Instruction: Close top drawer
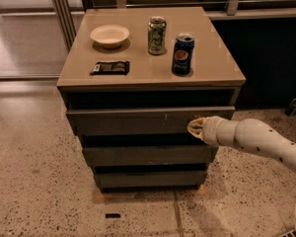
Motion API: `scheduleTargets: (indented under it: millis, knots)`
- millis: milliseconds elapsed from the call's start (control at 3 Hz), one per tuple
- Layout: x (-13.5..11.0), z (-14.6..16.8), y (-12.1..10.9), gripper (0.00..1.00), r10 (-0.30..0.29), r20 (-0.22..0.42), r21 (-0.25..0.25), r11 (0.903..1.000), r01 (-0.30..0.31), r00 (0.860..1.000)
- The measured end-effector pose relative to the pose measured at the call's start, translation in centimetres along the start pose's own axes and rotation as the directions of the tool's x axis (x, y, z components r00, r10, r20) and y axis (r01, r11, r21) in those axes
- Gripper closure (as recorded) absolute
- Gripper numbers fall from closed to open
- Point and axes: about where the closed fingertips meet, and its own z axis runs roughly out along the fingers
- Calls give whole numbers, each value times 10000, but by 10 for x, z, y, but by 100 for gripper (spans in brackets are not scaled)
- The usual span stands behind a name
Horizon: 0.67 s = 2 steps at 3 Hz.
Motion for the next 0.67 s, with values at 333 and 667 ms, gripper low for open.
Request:
scheduleTargets:
  millis: [333, 667]
  knots:
    - [0, 0, 0, 100, 0, 0, -1, 10000, 0, 10000]
    - [-3, -6, 7, 100, 77, 62, -620, 9981, -73, 10000]
